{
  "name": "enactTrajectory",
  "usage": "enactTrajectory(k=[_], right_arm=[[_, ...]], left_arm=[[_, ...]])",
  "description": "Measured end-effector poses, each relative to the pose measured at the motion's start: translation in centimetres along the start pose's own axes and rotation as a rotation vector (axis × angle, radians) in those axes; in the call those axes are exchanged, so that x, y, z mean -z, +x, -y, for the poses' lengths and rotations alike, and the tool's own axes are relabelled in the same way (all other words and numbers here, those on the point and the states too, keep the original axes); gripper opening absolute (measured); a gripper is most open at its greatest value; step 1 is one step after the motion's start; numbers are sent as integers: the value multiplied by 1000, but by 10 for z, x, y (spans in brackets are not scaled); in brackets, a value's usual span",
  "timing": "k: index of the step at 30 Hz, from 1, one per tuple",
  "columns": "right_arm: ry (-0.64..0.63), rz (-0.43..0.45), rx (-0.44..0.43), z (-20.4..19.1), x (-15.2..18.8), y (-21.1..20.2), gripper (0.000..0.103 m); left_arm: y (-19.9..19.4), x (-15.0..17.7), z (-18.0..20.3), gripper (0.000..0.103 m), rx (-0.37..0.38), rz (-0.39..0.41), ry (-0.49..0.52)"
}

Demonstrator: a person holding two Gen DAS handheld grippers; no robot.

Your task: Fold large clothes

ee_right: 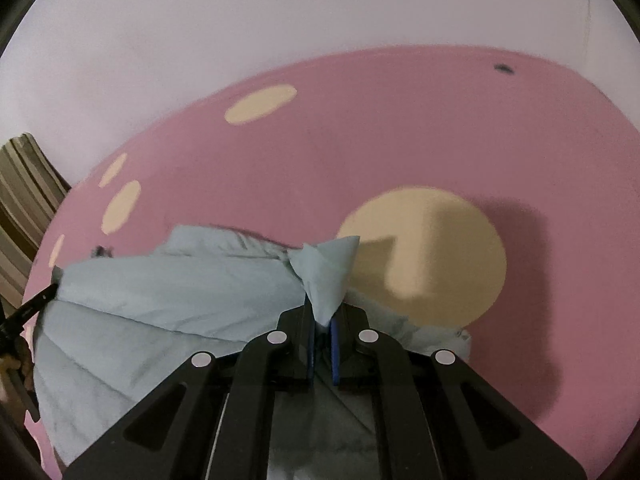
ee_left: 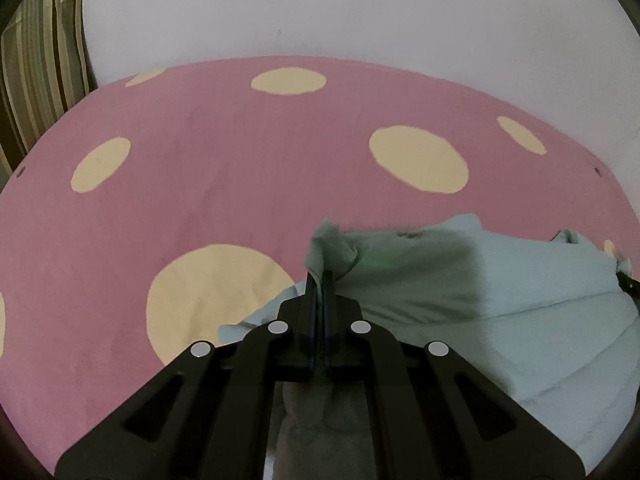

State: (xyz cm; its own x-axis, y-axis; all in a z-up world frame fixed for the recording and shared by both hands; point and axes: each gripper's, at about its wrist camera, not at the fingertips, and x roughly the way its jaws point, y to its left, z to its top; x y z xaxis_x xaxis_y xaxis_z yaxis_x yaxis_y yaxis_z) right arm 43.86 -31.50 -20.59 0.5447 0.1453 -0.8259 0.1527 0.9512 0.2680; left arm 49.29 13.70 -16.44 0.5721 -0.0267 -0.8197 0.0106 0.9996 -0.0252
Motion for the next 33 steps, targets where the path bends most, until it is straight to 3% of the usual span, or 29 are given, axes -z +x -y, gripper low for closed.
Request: enactTrajectory(k=[13, 17, 20, 21, 23, 26, 29, 33], right_arm=[[-13, 28, 28, -1, 13, 14, 6], [-7, 35, 4, 1, 10, 7, 11], [-9, 27, 29, -2, 6, -5, 31], [-9, 54, 58, -7, 6, -20, 43], [-30, 128, 72, -21, 6, -47, 47], [-44, 165, 32, -50, 8, -67, 47], [-34, 136, -10, -81, 11, -60, 47], [-55, 88, 15, -109, 22, -34, 47]], left_arm=[[21, 15, 7, 3, -54, 15, 6], [7, 11, 5, 12, -94, 7, 2], [-19, 13, 1, 26, -126, 28, -16], [-33, 13, 0, 29, -125, 48, -33], [-57, 12, 3, 31, -96, 89, -63], [-79, 13, 30, 40, -12, 125, -63], [-80, 17, 72, 42, 50, 121, -13], [-58, 27, 102, 42, 53, 84, 9]])
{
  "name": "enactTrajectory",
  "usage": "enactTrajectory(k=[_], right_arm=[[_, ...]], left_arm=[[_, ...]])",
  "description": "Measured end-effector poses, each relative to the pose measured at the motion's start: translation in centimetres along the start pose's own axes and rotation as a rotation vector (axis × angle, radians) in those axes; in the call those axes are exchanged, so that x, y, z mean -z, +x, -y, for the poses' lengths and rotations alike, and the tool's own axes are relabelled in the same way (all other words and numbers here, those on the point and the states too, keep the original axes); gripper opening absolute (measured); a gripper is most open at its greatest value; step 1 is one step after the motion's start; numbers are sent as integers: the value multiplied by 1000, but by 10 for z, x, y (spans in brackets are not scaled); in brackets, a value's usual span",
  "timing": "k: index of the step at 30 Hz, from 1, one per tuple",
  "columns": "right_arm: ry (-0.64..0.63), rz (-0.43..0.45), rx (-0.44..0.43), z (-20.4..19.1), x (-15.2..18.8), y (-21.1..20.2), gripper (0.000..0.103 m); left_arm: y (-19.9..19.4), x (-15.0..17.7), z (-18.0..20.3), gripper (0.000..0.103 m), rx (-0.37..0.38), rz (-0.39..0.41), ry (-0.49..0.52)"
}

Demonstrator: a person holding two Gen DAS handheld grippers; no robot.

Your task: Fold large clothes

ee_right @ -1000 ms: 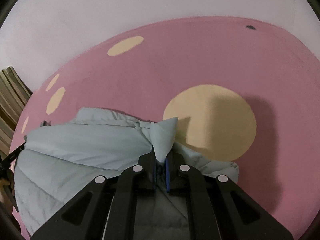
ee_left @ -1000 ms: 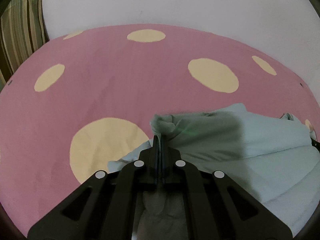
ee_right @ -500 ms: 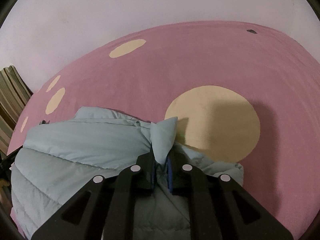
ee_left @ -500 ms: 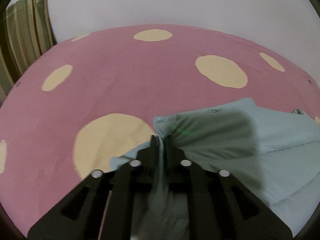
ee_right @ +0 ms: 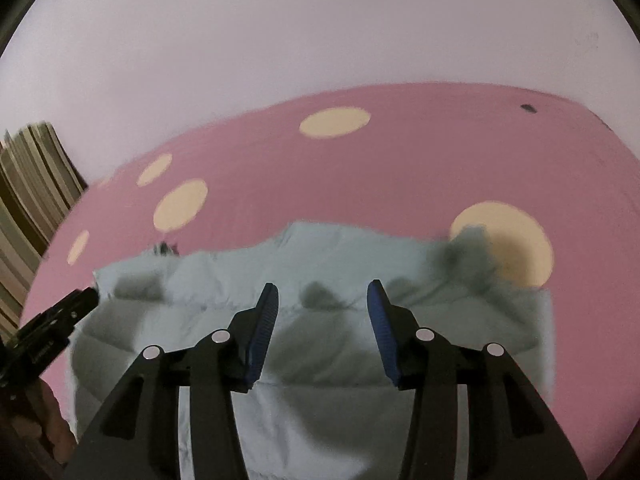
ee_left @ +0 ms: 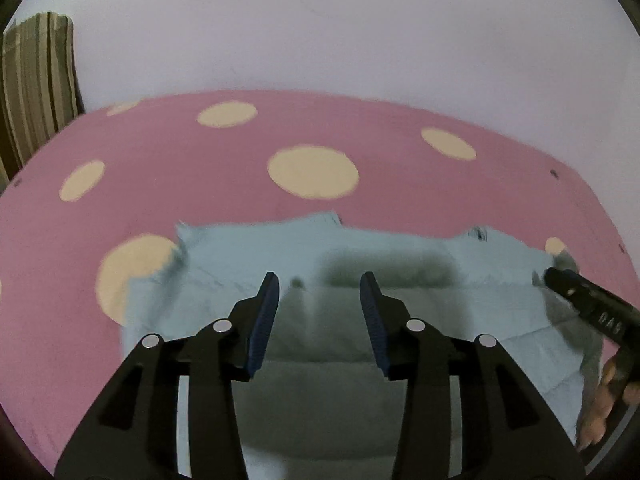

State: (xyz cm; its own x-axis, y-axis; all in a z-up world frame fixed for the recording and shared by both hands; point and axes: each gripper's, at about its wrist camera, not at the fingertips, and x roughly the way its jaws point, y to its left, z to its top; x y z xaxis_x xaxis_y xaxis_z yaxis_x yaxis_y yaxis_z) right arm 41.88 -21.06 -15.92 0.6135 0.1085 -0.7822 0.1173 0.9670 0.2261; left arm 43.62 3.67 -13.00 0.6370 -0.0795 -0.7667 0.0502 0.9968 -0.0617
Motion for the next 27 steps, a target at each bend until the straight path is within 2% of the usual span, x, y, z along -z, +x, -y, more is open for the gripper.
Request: enactTrajectory(k=[3, 11, 16, 19, 22, 24, 27], right_arm=[[-15, -26, 49, -5, 12, 19, 47], [-58, -47, 95, -8, 26, 47, 49], [-71, -51, 118, -12, 19, 39, 49], [-63, 10, 96, -16, 16, 11, 49], [-79, 41, 53, -33, 23, -12, 49], [-99, 33, 46, -42, 29, -13, 49], [-120, -8, 63, -49, 43, 1, 49]], left_arm=[[24, 14, 2, 42, -30, -44, -9], [51, 23, 0, 43, -50, -65, 23], [39, 13, 5, 42, -81, -89, 33], [9, 11, 9, 42, -32, -45, -5], [-11, 15, 23, 43, 34, -17, 5], [-11, 21, 31, 43, 55, -27, 14], [6, 35, 38, 43, 43, -78, 23]])
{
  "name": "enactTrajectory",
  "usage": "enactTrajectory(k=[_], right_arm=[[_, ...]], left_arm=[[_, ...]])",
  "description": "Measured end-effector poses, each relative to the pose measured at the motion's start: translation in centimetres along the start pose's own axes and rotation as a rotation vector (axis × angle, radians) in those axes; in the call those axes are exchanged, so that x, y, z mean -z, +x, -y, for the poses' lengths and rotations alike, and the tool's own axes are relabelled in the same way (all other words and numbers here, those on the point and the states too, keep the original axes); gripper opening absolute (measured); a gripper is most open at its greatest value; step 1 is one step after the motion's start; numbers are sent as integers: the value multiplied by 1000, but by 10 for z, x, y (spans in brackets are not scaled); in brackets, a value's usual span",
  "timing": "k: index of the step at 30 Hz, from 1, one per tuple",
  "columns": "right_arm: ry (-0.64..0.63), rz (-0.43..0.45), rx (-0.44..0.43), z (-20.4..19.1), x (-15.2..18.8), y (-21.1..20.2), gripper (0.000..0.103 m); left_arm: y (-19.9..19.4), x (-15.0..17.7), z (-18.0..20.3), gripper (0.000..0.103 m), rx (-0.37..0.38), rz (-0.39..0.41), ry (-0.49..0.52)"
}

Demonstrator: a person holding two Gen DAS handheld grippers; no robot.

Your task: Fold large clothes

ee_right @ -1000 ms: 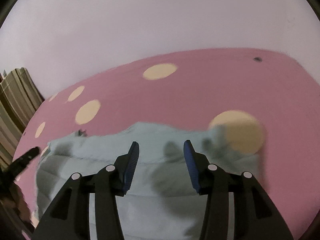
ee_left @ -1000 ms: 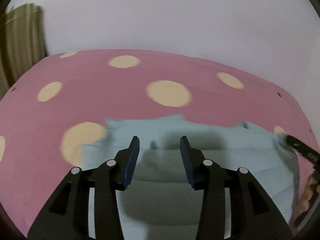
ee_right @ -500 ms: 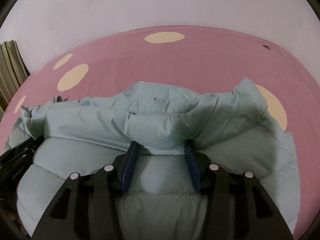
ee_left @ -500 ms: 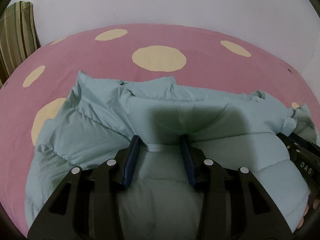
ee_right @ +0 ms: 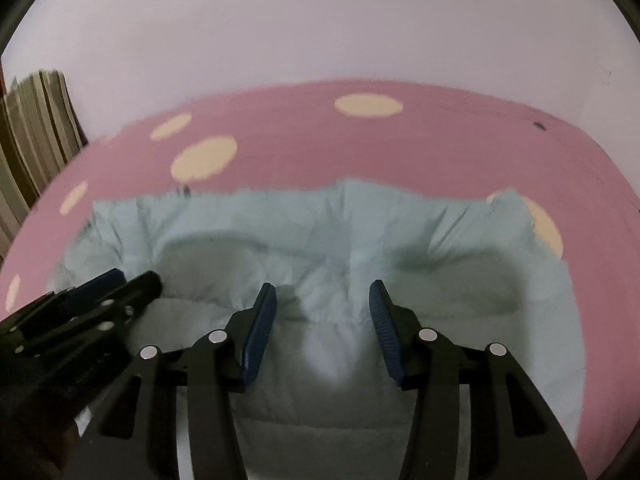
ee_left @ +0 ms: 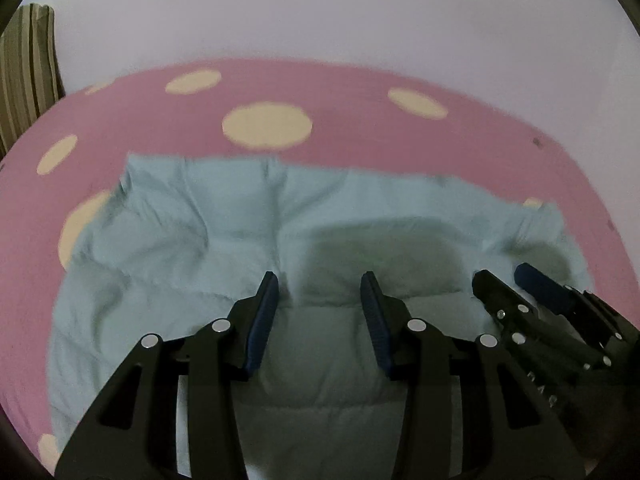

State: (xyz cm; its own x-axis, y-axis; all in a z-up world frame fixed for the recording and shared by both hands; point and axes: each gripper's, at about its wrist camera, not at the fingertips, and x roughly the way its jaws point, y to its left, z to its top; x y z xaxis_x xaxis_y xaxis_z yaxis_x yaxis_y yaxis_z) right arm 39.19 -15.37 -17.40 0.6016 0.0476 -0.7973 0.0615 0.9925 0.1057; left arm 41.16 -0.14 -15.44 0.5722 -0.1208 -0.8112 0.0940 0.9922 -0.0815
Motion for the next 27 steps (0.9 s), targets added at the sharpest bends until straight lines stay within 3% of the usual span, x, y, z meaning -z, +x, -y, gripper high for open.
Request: enactTrajectory(k=[6, 11, 15, 17, 19, 23, 27], right_arm=[[-25, -69, 56, -6, 10, 29, 49], [-41, -45, 87, -10, 15, 34, 49], [-20, -14, 56, -6, 10, 17, 50], [14, -9, 15, 4, 7, -1, 56], [34, 13, 6, 15, 7, -18, 66], [98, 48, 5, 57, 14, -54, 72], [189, 3, 6, 112, 32, -66, 73]], left_arm=[[33, 6, 3, 44, -25, -72, 47], [39, 9, 2, 44, -24, -61, 61], [15, 7, 5, 44, -44, -19, 97], [-2, 9, -1, 50, -59, -8, 99], [-19, 12, -14, 65, -71, 13, 90], [-54, 24, -68, 79, -136, 49, -14], [-64, 41, -129, 80, -140, 22, -181]])
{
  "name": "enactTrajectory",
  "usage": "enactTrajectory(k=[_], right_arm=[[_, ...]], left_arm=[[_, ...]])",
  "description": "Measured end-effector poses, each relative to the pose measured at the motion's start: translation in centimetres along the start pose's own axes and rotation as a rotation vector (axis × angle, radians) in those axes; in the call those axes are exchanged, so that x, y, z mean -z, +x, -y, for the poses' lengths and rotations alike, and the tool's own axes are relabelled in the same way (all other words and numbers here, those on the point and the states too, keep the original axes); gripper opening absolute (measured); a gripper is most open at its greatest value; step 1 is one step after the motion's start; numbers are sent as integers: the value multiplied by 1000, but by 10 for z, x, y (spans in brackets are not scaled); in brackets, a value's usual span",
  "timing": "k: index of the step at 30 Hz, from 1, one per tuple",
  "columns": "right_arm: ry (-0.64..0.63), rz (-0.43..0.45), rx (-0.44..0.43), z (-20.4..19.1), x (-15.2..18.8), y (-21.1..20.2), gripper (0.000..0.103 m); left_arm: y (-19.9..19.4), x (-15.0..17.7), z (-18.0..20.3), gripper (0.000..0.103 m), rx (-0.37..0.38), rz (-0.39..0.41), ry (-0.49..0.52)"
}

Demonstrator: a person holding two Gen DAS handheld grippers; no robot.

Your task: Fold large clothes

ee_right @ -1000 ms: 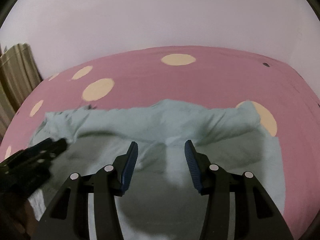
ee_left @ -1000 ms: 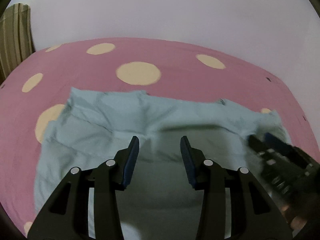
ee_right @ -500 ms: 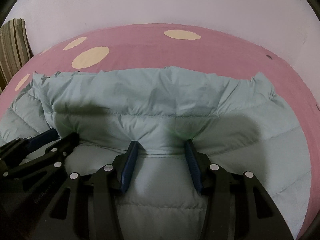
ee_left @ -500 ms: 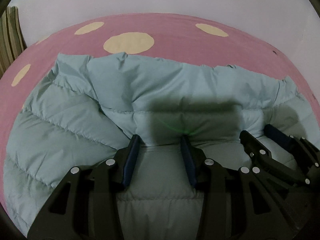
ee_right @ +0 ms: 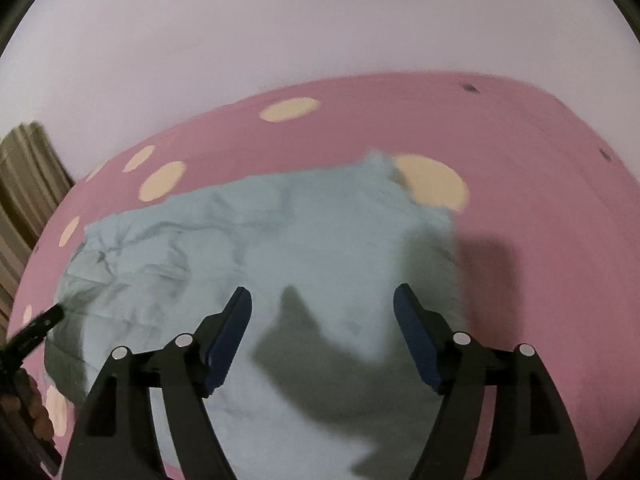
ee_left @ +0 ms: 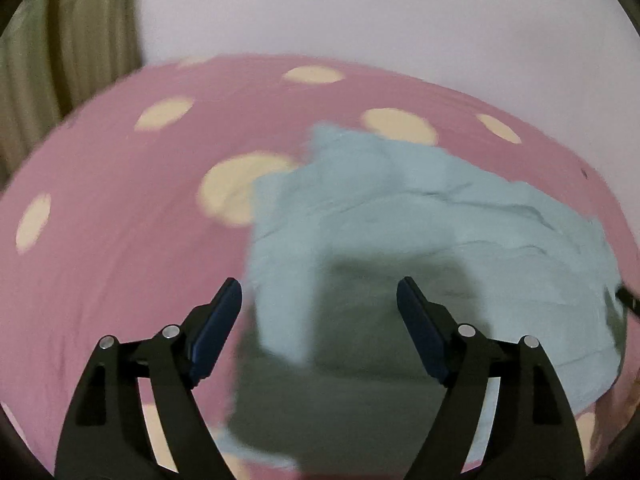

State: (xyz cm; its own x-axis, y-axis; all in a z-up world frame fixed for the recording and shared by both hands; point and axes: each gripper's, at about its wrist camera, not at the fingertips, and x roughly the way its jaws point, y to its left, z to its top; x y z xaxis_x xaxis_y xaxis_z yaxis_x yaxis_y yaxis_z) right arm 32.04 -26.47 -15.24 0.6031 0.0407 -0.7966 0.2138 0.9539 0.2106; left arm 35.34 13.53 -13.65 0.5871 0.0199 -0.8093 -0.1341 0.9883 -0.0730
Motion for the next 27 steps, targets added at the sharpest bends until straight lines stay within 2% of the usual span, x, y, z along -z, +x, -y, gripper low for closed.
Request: enactTrajectory(k=[2, 3, 5, 8, 12, 15, 17, 18, 20, 22, 24, 25, 27], right_arm=[[47, -24, 3, 26, 6, 1, 73], [72, -37, -3, 36, 9, 2, 73], [115, -68, -28, 48, 13, 7, 73], [161, -116, -76, 60, 20, 19, 76], [169, -132, -98, 60, 24, 31, 81], [172, -125, -114, 61, 25, 38, 85], [151, -121, -105, 57, 27, 40, 84], [141, -120, -96, 55, 26, 40, 82], [129, -116, -101, 50, 27, 39, 65], [141, -127, -138, 46, 28, 40, 41], [148, -134, -175, 42, 30, 39, 30], [151, -133, -183, 40, 31, 38, 26], [147, -125, -186, 36, 32, 34, 22]], left_arm=[[6, 7, -31, 80, 34, -40, -92], [11, 9, -41, 81, 85, -62, -129], [19, 12, -51, 83, 178, -104, -180], [30, 14, -51, 84, 260, -139, -206], [39, 11, -43, 85, 315, -131, -188], [44, 12, -38, 85, 324, -123, -184], [44, 12, -38, 78, 326, -117, -178], [46, 11, -36, 71, 342, -121, -177], [44, 13, -34, 61, 351, -124, -171], [44, 14, -31, 46, 363, -123, -154], [41, 15, -29, 35, 372, -108, -139], [38, 16, -30, 28, 376, -100, -135], [30, 15, -32, 21, 383, -86, -136]])
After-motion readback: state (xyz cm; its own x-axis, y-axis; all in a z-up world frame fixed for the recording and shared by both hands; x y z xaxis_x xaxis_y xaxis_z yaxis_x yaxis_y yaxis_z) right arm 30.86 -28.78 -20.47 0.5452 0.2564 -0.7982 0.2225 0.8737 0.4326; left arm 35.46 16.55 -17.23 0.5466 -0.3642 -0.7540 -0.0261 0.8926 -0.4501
